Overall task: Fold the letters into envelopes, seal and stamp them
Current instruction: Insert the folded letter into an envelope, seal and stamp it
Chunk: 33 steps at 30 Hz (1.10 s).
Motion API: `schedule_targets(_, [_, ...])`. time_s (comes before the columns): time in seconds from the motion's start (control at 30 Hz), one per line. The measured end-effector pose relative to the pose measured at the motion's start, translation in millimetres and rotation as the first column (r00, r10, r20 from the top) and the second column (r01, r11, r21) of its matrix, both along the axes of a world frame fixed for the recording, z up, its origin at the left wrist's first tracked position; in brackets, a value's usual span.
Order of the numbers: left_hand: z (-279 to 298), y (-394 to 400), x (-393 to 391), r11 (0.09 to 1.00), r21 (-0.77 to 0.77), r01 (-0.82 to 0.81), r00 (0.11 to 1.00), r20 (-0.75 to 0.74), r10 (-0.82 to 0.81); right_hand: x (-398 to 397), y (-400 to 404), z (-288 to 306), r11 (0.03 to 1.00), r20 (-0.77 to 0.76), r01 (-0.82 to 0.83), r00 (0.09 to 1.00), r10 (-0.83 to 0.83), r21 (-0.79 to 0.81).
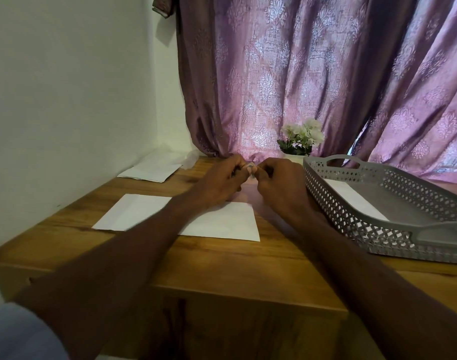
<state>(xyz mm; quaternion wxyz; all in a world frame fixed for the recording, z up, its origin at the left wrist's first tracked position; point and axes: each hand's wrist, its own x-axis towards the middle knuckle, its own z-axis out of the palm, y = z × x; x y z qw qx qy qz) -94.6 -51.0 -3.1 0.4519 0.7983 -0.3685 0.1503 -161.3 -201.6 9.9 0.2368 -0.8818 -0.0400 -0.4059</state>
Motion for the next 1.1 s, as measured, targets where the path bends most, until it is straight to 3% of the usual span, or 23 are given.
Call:
schedule_targets(0.23, [5.9,17.9,9.7,0.986,-0.043,-0.159,0.98,0.118,0.163,0.6,-10.1,2.4,0.978,0.048,0.021,0.998,-0.032,0.21])
schedule_targets(0.37, [9.1,22.0,10.6,0.981,-0.055,-0.187,0.974,0.119,0.193,-0.3,-8.9,1.9,0.974,-0.001,0.006,1.0,-0.006,0.228])
schedule_targets(0.47, [8.1,20.2,9.0,0.986,0.054,-0.159,0.987,0.038,0.157,-1.9,-5.1,2.2,0.971,-0.03,-0.029,0.999,0.038,0.239])
schedule_targets(0.67, [10.8,21.9,1.9,0.989,0.121,0.082,0.988,-0.142,-0.065,-5.5,-6.2,3.8,0.952,-0.011,-0.081,0.996,0.088,0.294])
schedule_targets(0.73, [13.8,23.0,0.1,0.964,0.242,0.11,0.986,-0.147,-0.076,-5.6,-6.6,3.4,0.94,-0.016,-0.1,0.994,0.111,0.325])
schedule_targets(0.87, [8.9,27.7,0.8,0.898,0.427,0.107,0.986,-0.159,-0.041,-2.5,-7.0,2.2,0.901,-0.035,-0.135,0.986,0.164,0.412])
schedule_targets(1.1, [8.9,31.0,1.9,0.908,0.419,-0.022,0.998,-0.039,0.042,2.1,-2.6,-0.8,0.819,-0.106,-0.211,0.944,0.313,0.534])
